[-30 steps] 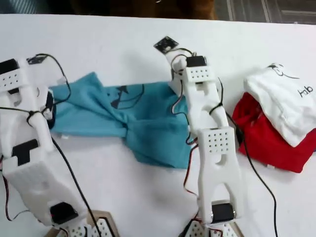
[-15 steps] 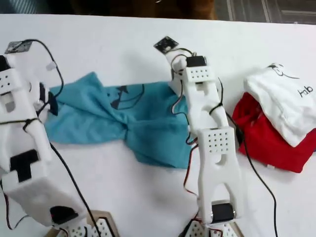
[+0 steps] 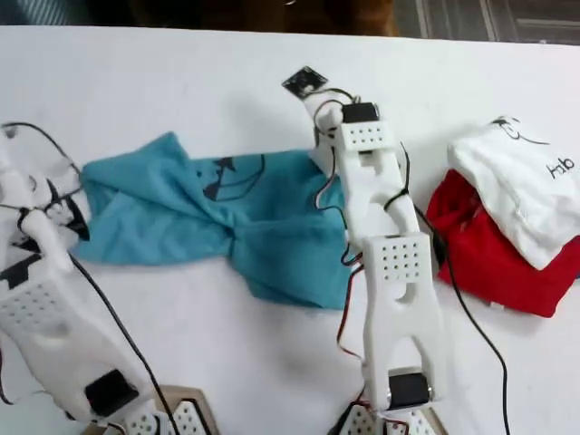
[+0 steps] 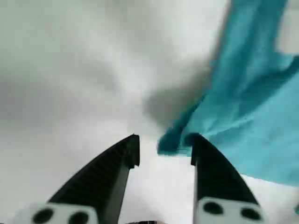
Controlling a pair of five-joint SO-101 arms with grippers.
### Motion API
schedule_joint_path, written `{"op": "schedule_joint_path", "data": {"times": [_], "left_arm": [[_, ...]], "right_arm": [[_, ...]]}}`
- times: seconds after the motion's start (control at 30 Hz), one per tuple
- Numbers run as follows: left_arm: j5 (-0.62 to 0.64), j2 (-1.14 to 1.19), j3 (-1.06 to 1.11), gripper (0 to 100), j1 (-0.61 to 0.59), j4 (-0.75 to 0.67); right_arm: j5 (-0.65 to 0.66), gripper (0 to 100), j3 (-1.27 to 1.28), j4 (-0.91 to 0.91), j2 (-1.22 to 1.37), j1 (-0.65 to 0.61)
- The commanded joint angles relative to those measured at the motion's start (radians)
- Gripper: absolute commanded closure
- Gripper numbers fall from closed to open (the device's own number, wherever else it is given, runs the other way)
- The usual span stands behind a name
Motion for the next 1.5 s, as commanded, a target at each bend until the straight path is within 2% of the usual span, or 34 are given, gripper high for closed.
{"op": "schedule_joint_path", "data": {"times": [0.0,0.17,0.3,0.4,0.5,0.73,0.93,1.1,1.2,1.3,1.47], "left_arm": [[0.008,0.041,-0.022,80,0.077,0.014],[0.009,0.112,-0.022,80,0.120,0.014],[0.005,0.121,-0.028,80,0.063,0.026],[0.000,0.118,-0.030,84,0.018,0.025],[-0.052,0.123,-0.028,87,0.003,0.032],[-0.084,0.117,-0.088,88,-0.069,0.034],[-0.147,0.114,-0.119,88,-0.077,0.048],[-0.147,0.087,-0.124,88,-0.097,0.046],[-0.146,0.021,-0.151,88,-0.081,0.046],[-0.150,-0.044,-0.272,88,-0.048,0.035],[-0.293,-0.048,-0.533,88,0.133,-0.037]], "right_arm": [[-0.008,98.1,-0.011,-0.019,0.004,0.012],[-0.008,98.1,-0.009,-0.019,0.004,0.012],[-0.008,98.1,-0.009,-0.019,0.004,0.012],[-0.008,98.1,-0.009,-0.019,0.004,0.012],[-0.008,98.1,-0.008,-0.030,0.004,0.012],[-0.008,98.1,-0.006,-0.035,0.004,0.013],[-0.008,98.1,-0.006,-0.035,0.004,0.013],[-0.008,98.1,-0.006,-0.035,0.004,0.013],[-0.008,98.1,-0.006,-0.035,0.004,0.013],[-0.008,98.1,-0.006,-0.035,0.004,0.013],[-0.009,98.1,-0.003,-0.031,0.004,0.012]]}}
